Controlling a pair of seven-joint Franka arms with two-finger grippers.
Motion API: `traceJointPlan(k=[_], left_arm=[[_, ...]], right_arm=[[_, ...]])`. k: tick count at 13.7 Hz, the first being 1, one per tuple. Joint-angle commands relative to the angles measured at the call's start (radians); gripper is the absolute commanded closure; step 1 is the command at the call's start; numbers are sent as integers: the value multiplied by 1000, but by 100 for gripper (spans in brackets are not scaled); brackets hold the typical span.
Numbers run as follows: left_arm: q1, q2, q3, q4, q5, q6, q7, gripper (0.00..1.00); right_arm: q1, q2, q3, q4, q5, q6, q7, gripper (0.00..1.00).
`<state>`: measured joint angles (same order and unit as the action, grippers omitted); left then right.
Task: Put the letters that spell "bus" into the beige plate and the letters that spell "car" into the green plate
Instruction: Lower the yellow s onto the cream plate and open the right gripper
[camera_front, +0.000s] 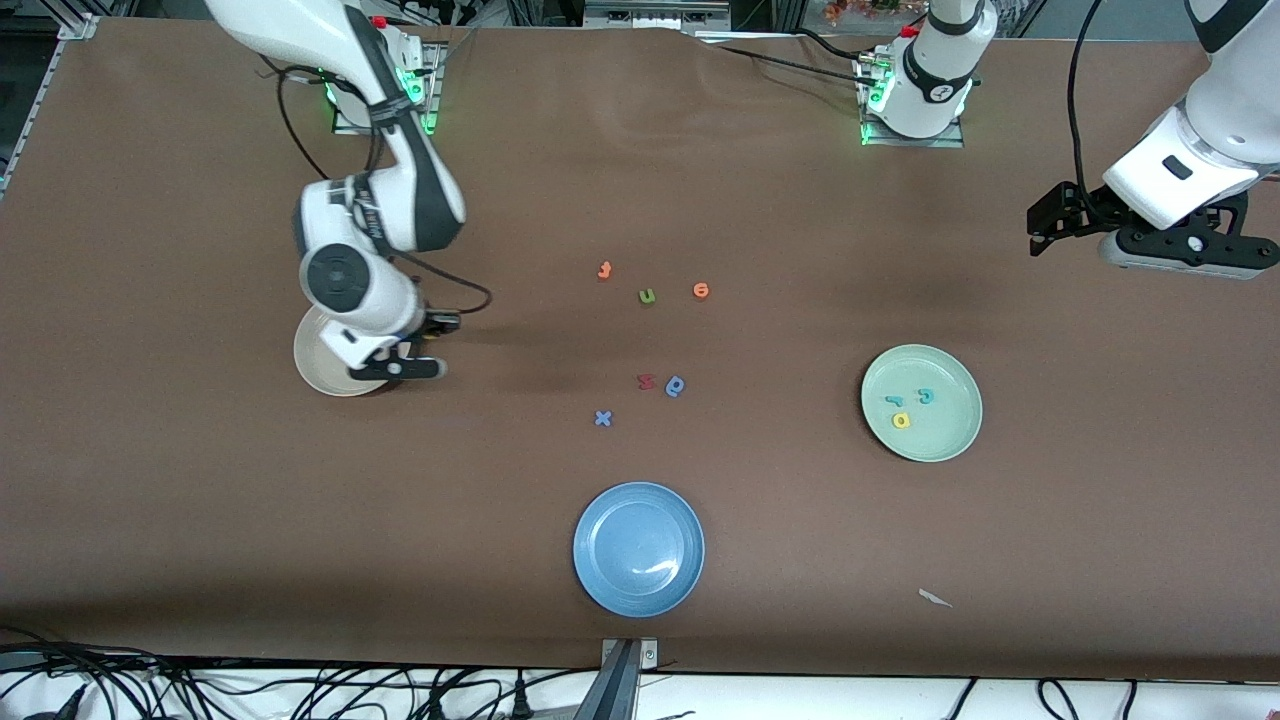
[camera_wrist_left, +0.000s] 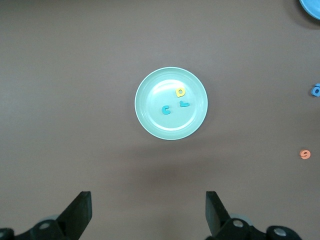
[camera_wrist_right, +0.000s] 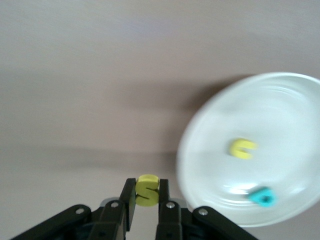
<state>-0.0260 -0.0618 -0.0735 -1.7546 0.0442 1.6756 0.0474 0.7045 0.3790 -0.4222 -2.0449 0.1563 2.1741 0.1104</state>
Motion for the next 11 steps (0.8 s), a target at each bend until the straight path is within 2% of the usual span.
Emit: traceJointPlan(k=[1,3,4,5,6,8,11], left_arm=[[12,14,-9,37,-23,-27,15,0],[15,14,-8,40,-21,-28,17,0],[15,14,-8,40,-23,-28,17,0],[14,14,-9,40,-23,-33,16,0],[14,14,-9,40,-23,-39,15,0],[14,14,-9,40,-23,-40,15,0],[14,14,-9,40,-23,-42,15,0]], right_arm=[[9,-103,-68,-193,0,119,-154,92],[9,-120,-108,-276,0,229,-224,91],[9,-120,-116,-290,0,257,-235,81],[9,-120,-130,-285,12,254,-216,27],[9,-120,-136,-276,18,245,-196,0],[9,-115,-136,-232,19,215,-186,0],[-11,-106,-138,-63,20,-39,-170,0]])
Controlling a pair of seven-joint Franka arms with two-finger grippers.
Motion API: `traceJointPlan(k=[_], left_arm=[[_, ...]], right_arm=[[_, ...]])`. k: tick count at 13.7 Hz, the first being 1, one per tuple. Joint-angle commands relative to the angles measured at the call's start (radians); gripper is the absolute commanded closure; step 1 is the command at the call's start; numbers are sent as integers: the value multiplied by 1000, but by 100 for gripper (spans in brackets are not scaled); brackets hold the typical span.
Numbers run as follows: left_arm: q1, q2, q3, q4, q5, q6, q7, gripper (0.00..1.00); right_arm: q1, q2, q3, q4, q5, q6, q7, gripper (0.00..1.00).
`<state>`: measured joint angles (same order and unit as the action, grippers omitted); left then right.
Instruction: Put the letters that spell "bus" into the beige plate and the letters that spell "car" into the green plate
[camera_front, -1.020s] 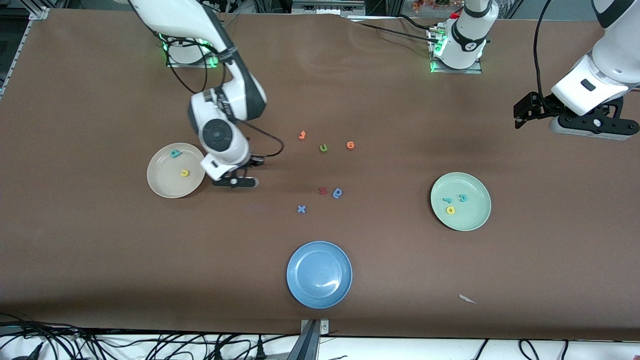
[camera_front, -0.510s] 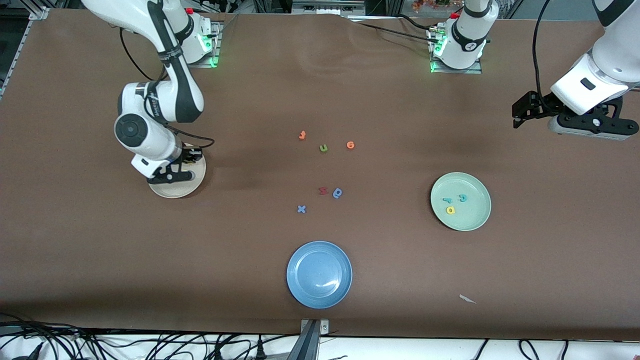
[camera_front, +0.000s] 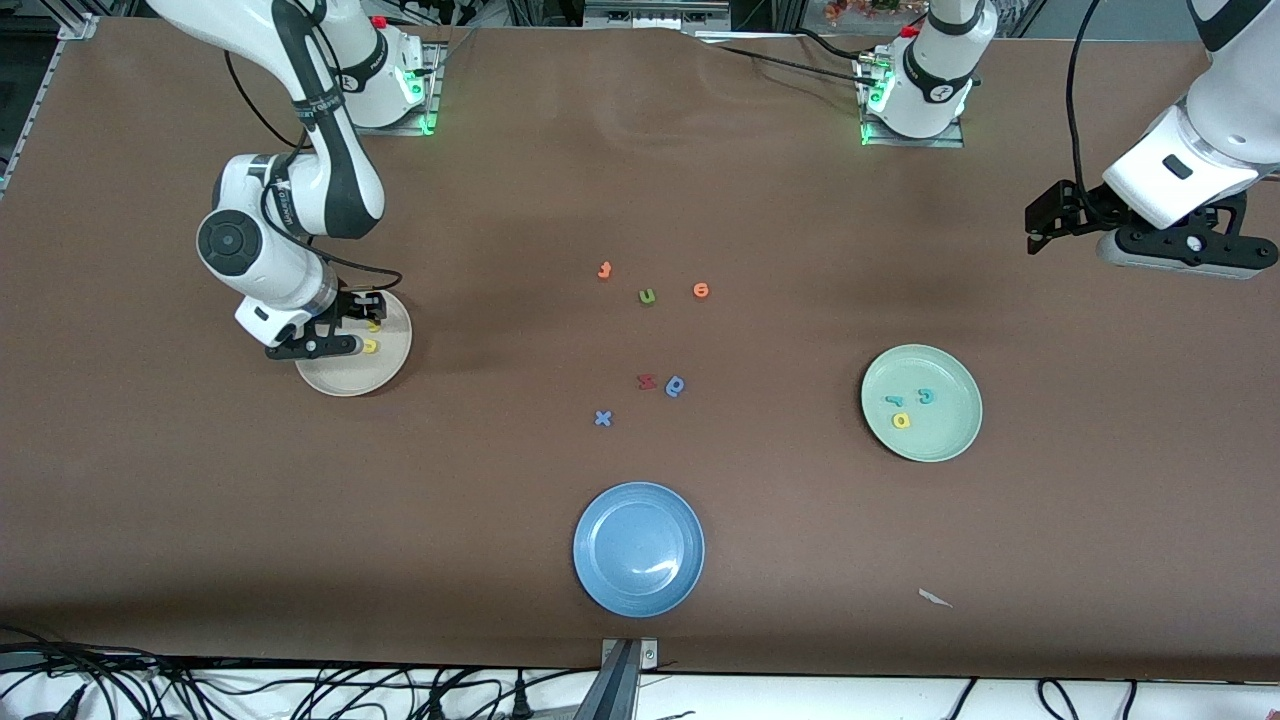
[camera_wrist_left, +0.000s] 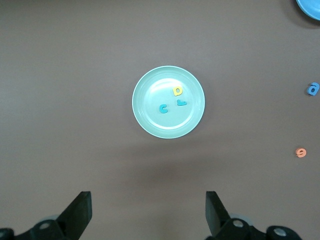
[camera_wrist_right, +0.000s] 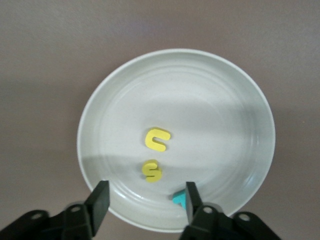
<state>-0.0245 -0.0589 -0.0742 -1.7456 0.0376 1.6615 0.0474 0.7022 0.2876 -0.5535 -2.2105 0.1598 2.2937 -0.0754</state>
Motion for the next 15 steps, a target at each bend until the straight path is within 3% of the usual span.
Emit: traceJointPlan(k=[1,6,8,9,11,13,15], left_arm=[[12,11,-7,31,-16,-29,15,0],[12,11,-9,31,-16,-31,15,0],[12,11,-9,31,-16,-35,14,0],[11,11,-9,31,-16,-37,14,0],[12,11,-9,31,-16,-37,14,0],[11,11,-9,31,-18,-37,14,0],[12,11,-9,31,-16,-37,14,0]], right_arm=[[-16,-16,-8,150,17,-253,23,0],[-20,-25,-72,325,12,-523,20,0],[-47,-27,-50,379,0,-572,49,0],[-157,-53,46,397,-12,-603,60,0],[-376,-125,282,396,-119,-611,68,0],[-530,-184,419,397,-152,-631,65,0],[-576,-240,470,399,-154,-655,63,0]])
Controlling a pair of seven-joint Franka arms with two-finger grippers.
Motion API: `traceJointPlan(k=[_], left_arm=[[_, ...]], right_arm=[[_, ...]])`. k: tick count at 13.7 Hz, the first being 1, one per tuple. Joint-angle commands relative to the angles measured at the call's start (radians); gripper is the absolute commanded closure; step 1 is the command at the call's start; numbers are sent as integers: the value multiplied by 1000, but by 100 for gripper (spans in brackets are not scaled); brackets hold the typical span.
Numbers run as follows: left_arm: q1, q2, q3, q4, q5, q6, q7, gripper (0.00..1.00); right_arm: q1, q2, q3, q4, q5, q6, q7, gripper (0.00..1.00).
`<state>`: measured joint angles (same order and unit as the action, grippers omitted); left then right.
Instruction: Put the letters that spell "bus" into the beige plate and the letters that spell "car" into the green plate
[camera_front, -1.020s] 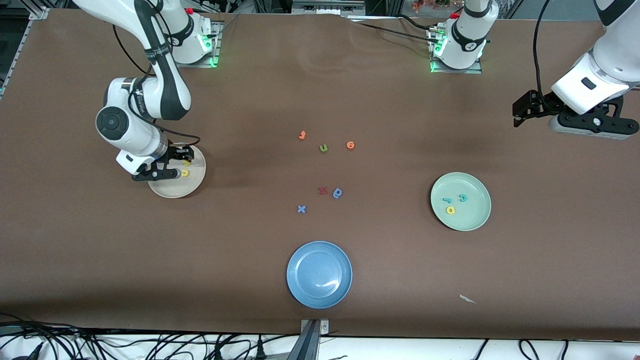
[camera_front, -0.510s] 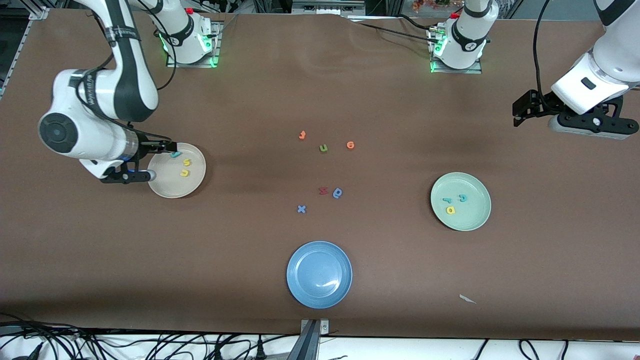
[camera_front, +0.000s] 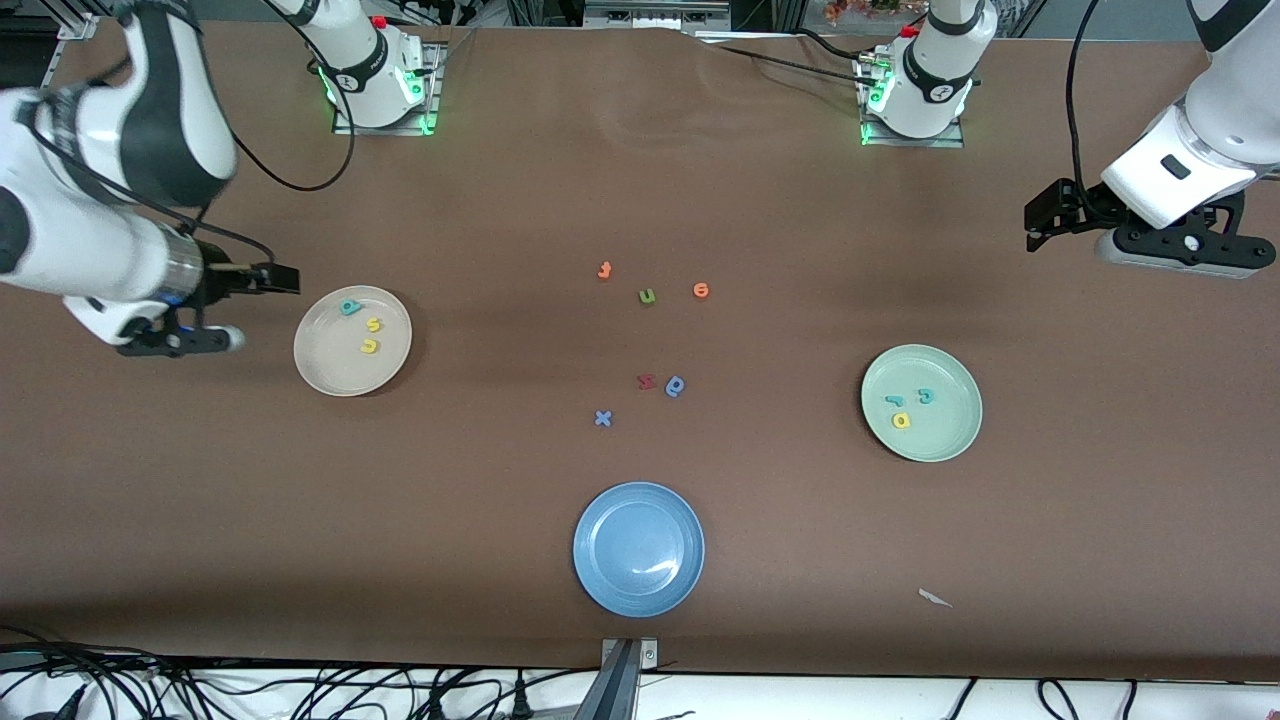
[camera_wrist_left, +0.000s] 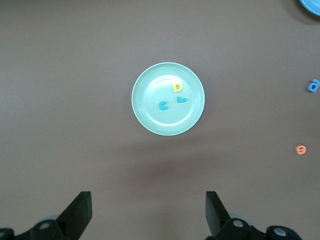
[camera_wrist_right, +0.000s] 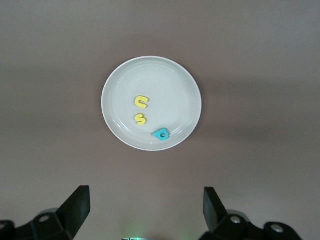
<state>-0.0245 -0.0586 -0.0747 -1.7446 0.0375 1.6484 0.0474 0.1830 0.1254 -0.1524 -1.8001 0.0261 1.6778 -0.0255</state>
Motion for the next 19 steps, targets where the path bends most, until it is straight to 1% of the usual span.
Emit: traceJointPlan(k=[1,2,3,4,6,11,19], left_arm=[[11,11,-8,30,-16,-25,14,0],[11,11,-8,30,-16,-27,14,0],[11,10,-8,30,-16,-28,14,0],[11,11,-8,30,-16,-29,14,0],[11,10,-8,30,-16,-29,14,0],[12,10,-10,30,-16,-30,14,0],[11,10,-10,30,-16,-36,14,0]], right_arm=[[-75,-99,77,-2,-18,-71,13,0],[-106,-108,108,39,-18,-113,15,0],[-146,-113,153,82,-24,-175,16,0],[-157,-115,163,112,-40,-216,15,0],[-157,-139,163,120,-40,-231,16,0],[-155,-109,155,140,-31,-234,24,0],[-155,-104,155,145,-29,-253,30,0]])
